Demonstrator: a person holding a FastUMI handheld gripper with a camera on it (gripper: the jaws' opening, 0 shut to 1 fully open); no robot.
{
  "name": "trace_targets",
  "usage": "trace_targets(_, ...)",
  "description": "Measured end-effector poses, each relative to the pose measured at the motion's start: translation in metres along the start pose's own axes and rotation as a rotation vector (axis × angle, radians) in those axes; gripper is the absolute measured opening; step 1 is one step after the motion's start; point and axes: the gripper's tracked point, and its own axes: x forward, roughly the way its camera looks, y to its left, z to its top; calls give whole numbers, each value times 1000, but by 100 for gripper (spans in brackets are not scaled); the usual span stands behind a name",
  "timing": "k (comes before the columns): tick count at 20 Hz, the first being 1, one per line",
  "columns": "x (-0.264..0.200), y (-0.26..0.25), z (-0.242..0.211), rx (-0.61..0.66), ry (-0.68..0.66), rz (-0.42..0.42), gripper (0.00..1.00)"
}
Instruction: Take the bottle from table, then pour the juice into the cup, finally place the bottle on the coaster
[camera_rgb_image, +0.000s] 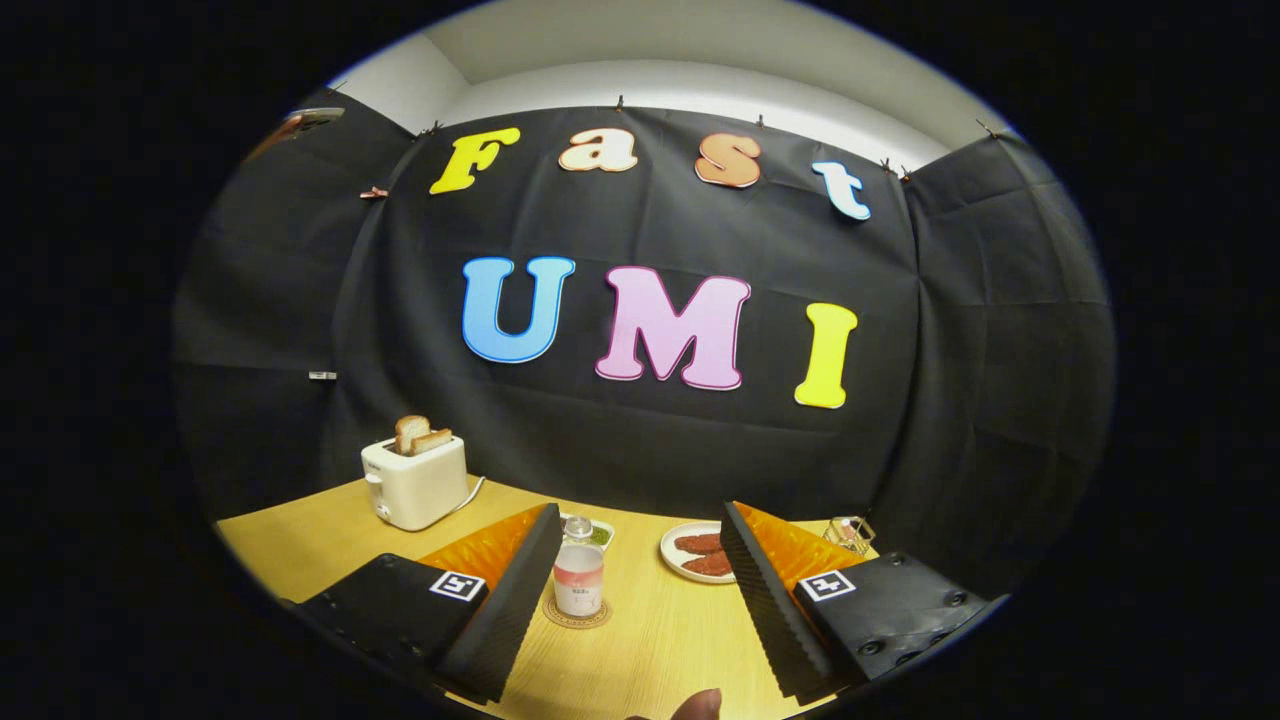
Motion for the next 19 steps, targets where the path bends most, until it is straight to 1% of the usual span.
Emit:
trace_targets(4,-16,-13,34,-37,-18,-38,97)
trace_targets(8,-39,-18,58,-66,-42,-57,97)
trace_targets(15,-62,-28,85,-57,-81,-94,97)
trace_targets(19,-69,-34,99,-72,-105,-114,97)
